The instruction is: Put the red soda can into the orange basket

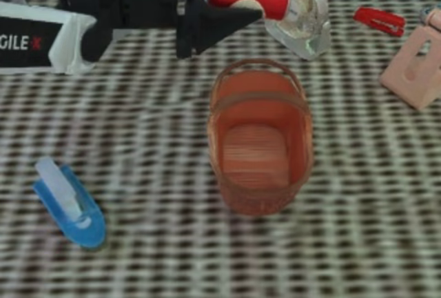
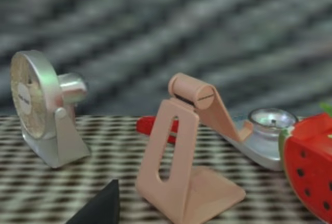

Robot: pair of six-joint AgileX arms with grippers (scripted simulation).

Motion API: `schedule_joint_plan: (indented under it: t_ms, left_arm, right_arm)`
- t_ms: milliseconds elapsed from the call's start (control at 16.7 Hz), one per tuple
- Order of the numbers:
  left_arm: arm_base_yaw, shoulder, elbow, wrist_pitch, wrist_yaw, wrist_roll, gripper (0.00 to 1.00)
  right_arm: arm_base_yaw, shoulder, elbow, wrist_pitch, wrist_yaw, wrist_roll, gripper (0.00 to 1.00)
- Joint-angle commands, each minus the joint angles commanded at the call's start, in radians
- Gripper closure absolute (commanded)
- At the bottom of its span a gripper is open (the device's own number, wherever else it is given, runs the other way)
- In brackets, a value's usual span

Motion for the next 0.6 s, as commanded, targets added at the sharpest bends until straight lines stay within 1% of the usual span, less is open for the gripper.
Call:
schedule_joint_plan:
  t_ms: [120, 240, 600]
  left_arm:
    - [0.006, 0.008, 0.003, 0.002, -0.001, 0.002, 1.00]
    - [0.008, 0.041, -0.006, 0.039, 0.001, 0.002, 1.00]
    - [0.023, 0.214, -0.066, 0.293, 0.003, -0.002, 1.00]
  right_arm:
    - [0.000, 0.000, 0.000, 0.000, 0.000, 0.000, 0.00]
    - [0.000, 0.000, 0.000, 0.000, 0.000, 0.000, 0.00]
    - [0.000, 0.000, 0.000, 0.000, 0.000, 0.000, 0.00]
